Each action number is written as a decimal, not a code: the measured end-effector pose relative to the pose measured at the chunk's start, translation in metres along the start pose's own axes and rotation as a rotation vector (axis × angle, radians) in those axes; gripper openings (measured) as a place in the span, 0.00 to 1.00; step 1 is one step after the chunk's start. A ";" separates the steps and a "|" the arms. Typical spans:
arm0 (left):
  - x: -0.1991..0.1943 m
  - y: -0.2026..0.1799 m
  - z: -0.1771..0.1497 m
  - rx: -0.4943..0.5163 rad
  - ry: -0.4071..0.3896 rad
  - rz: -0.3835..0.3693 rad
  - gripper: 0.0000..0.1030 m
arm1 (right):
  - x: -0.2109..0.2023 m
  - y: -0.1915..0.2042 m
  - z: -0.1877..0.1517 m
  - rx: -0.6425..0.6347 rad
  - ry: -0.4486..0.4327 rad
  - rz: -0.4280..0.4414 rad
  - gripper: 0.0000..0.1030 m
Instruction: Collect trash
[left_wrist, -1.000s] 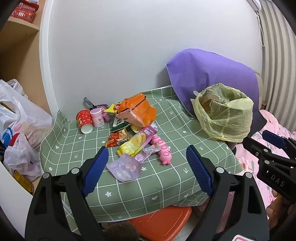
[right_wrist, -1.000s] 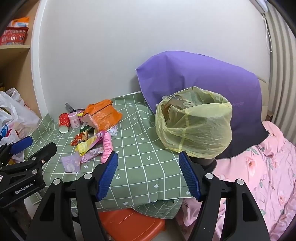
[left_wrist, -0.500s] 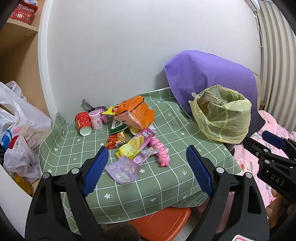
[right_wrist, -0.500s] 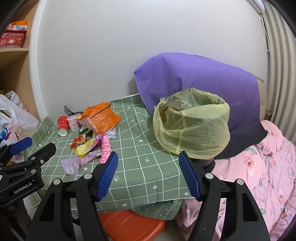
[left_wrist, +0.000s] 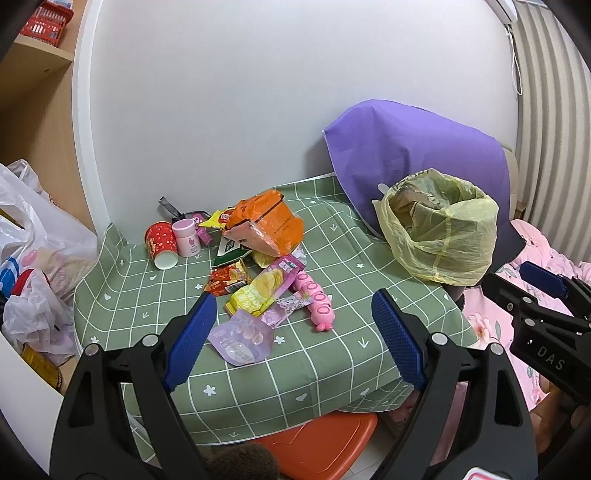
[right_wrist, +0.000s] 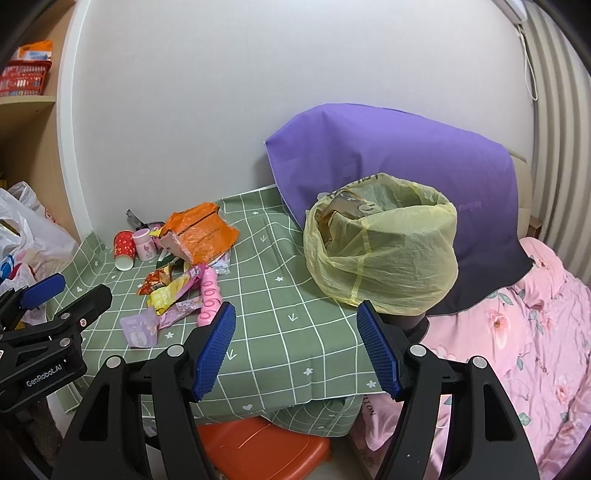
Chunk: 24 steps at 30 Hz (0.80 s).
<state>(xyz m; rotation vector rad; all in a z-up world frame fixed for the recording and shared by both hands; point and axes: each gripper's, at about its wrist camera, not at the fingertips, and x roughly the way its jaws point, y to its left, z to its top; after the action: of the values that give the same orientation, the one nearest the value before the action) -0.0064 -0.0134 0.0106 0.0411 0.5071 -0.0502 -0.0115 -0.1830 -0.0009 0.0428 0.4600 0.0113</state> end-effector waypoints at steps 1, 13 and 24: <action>0.000 0.000 0.000 0.000 0.000 -0.002 0.79 | 0.000 0.000 0.000 0.000 -0.001 -0.001 0.63; 0.000 -0.002 -0.002 0.003 0.004 -0.026 0.79 | -0.006 -0.006 -0.003 0.015 -0.011 -0.022 0.63; -0.001 -0.003 -0.002 0.004 0.004 -0.034 0.79 | -0.009 -0.010 -0.004 0.025 -0.019 -0.042 0.63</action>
<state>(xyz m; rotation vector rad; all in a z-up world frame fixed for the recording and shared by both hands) -0.0084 -0.0164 0.0089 0.0366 0.5117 -0.0846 -0.0208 -0.1928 -0.0010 0.0579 0.4418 -0.0364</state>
